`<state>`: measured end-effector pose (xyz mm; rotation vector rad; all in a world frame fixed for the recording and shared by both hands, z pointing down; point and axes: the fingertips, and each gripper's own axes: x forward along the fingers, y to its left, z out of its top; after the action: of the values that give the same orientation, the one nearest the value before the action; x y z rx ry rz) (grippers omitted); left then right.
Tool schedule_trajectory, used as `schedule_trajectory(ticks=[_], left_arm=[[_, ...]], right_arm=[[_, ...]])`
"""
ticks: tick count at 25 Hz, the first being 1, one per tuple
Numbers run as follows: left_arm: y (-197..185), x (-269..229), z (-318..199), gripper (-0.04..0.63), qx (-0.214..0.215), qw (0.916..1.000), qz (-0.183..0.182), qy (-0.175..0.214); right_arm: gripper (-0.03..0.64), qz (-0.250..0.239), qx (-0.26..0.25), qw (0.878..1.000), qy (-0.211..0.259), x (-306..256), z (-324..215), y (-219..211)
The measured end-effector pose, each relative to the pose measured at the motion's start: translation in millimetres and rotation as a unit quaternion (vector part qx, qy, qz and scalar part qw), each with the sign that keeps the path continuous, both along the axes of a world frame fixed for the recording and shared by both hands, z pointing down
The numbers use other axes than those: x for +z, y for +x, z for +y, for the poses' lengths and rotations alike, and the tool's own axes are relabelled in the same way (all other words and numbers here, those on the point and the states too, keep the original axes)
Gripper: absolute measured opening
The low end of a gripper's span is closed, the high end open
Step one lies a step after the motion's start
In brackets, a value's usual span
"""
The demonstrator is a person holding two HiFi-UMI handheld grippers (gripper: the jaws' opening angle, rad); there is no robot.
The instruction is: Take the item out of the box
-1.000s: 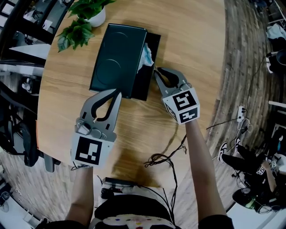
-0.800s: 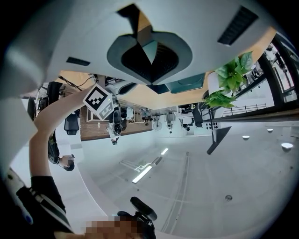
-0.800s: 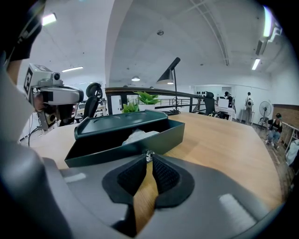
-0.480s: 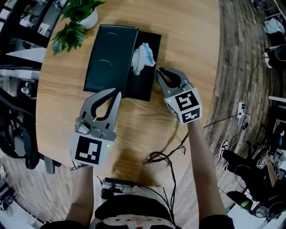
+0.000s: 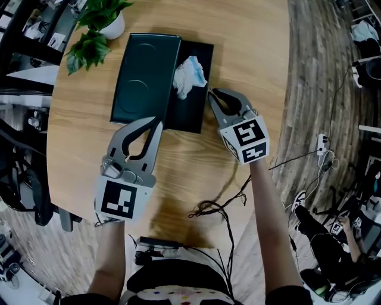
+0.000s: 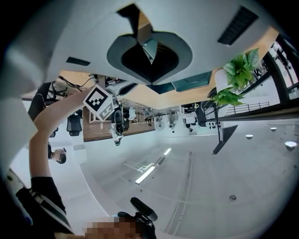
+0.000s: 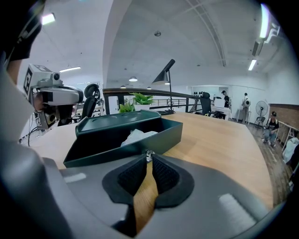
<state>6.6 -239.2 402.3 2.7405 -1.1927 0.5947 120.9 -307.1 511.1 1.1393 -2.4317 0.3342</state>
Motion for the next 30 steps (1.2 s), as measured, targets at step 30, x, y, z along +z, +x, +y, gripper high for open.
schedule_trajectory(ticks=[30], left_arm=[[13.9, 6.3, -4.6, 0.005, 0.009, 0.9998, -0.013, -0.009]], right_arm=[[0.053, -0.003, 0.014, 1.000, -0.001, 2.7, -3.4, 9.3]])
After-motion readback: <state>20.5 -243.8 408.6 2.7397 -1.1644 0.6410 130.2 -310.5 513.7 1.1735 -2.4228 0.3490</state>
